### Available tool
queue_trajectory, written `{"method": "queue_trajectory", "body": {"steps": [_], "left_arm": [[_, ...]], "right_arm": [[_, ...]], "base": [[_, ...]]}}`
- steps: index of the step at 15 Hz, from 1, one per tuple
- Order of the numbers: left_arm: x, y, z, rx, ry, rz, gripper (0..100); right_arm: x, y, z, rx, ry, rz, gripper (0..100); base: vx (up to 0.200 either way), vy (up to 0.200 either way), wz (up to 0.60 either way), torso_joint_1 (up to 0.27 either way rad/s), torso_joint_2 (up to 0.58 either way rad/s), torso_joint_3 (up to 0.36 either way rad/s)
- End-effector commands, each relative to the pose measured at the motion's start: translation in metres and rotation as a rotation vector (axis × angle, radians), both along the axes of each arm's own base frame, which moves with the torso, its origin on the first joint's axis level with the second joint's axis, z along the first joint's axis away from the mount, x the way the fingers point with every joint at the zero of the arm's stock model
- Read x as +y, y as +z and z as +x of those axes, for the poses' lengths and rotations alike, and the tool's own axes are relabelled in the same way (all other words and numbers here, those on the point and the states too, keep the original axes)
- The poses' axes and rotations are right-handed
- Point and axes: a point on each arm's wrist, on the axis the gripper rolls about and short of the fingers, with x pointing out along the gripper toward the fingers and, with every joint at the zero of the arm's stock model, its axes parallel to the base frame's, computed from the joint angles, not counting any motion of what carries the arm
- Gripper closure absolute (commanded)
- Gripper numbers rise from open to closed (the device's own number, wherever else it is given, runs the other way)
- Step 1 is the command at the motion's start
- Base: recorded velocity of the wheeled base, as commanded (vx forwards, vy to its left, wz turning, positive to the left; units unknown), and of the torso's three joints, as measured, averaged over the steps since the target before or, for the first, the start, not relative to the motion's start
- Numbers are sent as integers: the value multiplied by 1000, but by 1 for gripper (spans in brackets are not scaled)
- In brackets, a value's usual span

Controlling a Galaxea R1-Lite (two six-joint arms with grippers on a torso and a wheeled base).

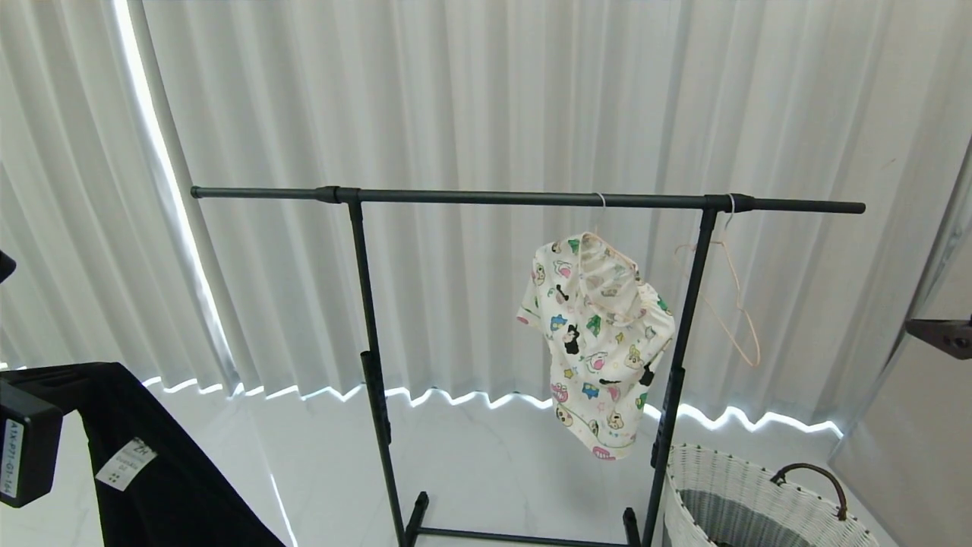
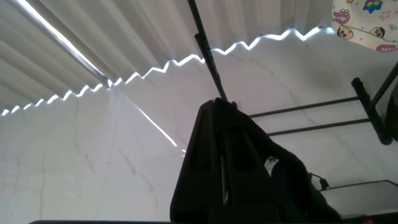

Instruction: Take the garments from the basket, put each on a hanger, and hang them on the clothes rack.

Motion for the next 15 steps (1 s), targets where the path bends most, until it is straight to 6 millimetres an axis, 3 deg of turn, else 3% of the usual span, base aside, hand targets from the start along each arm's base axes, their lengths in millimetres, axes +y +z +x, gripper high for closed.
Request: {"method": "queue_trajectory", "body": {"steps": [1, 7, 15], "left_arm": [[0, 0, 0, 1, 1, 1, 100], [0, 1, 1, 0, 4, 4, 100], [0, 0, 1, 1, 3, 3, 100]], "right_arm": [[-1, 0, 2, -6, -1, 2, 0], [0, 0, 20, -61, 40, 22, 0], [-7, -9, 23, -28, 70, 55, 0]], "base": [[0, 0, 0, 129, -271, -144], [0, 0, 0, 17, -41, -23], [200, 0, 0, 4, -4, 2]]}}
